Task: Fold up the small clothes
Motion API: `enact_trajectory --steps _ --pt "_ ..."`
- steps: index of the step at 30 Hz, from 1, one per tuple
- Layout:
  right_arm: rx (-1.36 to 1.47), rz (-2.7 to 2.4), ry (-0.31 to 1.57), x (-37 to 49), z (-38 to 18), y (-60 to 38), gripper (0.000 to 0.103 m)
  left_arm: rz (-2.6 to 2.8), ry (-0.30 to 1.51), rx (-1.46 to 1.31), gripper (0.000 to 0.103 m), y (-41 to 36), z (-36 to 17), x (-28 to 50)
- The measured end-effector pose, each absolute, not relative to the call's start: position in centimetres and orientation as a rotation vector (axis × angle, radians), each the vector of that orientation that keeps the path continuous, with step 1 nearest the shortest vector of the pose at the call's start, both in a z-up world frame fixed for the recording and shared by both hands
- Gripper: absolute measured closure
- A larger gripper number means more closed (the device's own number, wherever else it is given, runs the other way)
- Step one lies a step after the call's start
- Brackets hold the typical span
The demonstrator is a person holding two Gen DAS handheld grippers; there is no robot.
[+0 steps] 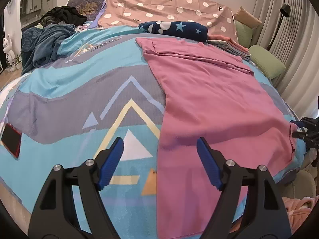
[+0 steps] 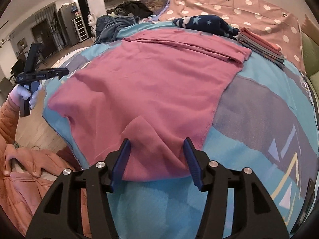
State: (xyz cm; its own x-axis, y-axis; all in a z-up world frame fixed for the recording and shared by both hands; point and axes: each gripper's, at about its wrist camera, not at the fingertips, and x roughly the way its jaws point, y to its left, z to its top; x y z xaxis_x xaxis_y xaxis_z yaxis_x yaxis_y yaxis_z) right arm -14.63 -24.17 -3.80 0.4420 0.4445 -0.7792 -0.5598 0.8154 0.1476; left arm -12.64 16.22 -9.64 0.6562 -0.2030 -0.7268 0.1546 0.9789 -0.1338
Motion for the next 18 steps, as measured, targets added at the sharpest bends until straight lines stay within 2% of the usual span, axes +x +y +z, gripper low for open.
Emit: enact_trajectory --steps 1,6,10,13,18 --pt "-0.144 0.629 0.915 -14.6 -3.7 -24.1 0.098 -0.200 0.830 -0.061 0.026 16.2 -9.5 -12.5" --pt "0.042 0.655 0.801 -14.3 -1.3 -26.6 0.100 -0.183 0.832 -0.070 0.026 16.4 -9.3 -11.8" --pt "0.309 0.585 0.733 -11.2 -0.1 -31.3 0.100 -0.168 0.833 -0.085 0.026 16.9 -9.1 -10.9" --pt "0.388 0.462 0.734 -8.9 -0.7 -33.5 0.103 -0.170 0.828 -0.103 0.026 17.1 -8.8 -10.3" --pt "0.486 0.437 0.782 -6.4 -2.7 -34.6 0.103 -0.187 0.798 -0.157 0.026 18.2 -7.9 -10.2"
